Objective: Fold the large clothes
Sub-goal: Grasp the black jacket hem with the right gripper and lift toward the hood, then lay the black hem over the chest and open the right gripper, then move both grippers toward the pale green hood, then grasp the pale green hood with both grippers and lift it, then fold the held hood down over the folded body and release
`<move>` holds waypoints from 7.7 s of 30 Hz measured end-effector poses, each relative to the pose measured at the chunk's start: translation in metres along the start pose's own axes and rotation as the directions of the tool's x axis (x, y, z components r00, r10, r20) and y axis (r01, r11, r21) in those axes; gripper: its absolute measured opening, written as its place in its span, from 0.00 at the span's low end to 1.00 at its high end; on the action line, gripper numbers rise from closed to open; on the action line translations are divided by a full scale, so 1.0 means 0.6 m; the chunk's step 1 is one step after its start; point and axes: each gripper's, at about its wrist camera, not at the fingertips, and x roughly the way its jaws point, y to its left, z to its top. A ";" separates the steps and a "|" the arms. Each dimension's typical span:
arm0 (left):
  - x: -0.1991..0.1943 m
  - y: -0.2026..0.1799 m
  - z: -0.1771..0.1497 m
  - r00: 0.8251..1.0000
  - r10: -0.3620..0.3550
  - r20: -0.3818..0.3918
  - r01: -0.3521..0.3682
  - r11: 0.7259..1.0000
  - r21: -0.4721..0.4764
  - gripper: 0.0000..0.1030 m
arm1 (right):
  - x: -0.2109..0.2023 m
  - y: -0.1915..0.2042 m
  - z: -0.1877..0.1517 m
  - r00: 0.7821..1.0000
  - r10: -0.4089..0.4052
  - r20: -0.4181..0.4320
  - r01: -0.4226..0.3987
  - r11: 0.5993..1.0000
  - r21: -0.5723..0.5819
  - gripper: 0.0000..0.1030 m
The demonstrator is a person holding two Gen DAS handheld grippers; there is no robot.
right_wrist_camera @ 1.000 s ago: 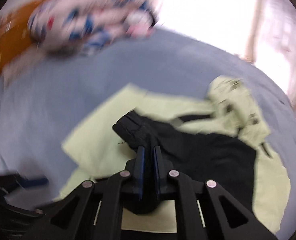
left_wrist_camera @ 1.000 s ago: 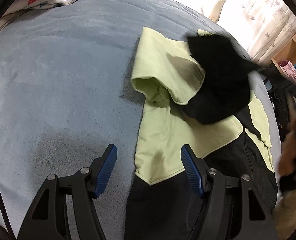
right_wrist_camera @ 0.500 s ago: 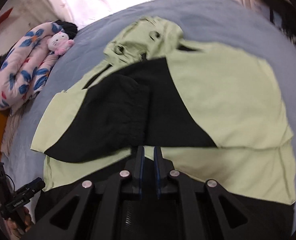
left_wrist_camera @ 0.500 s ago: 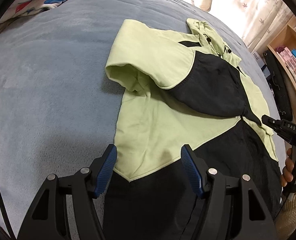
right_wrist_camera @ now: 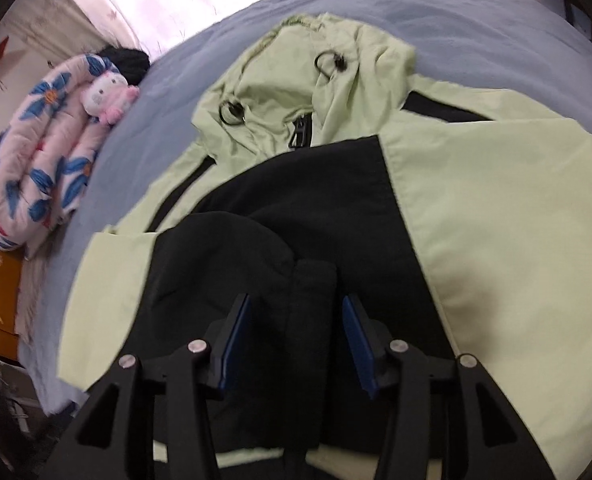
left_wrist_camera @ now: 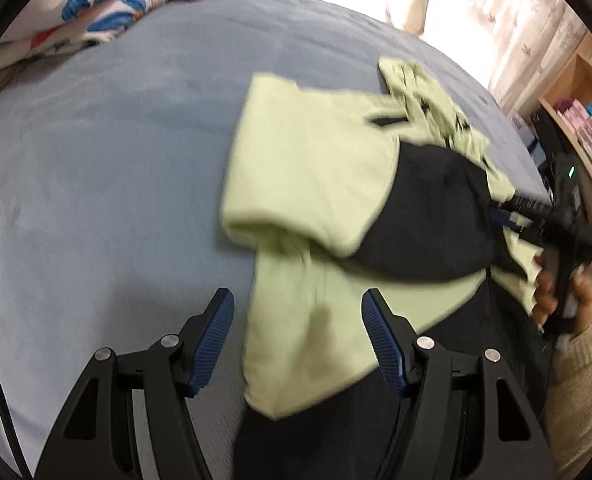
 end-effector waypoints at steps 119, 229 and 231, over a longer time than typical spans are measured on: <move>0.040 -0.174 0.186 0.993 0.110 0.052 -0.119 0.965 0.232 0.60 | -0.231 -0.029 -0.059 0.976 -0.139 0.169 0.159 0.982 -0.107 0.13; 0.306 -0.342 0.522 1.000 -0.029 0.007 0.025 0.949 0.313 0.68 | 0.016 -0.071 0.407 0.987 -0.154 0.055 0.154 0.988 0.009 0.48; 0.358 -0.332 0.547 1.000 -0.018 -0.012 0.020 0.965 0.260 0.68 | 0.044 -0.090 0.424 0.984 -0.174 0.040 0.173 0.984 0.033 0.48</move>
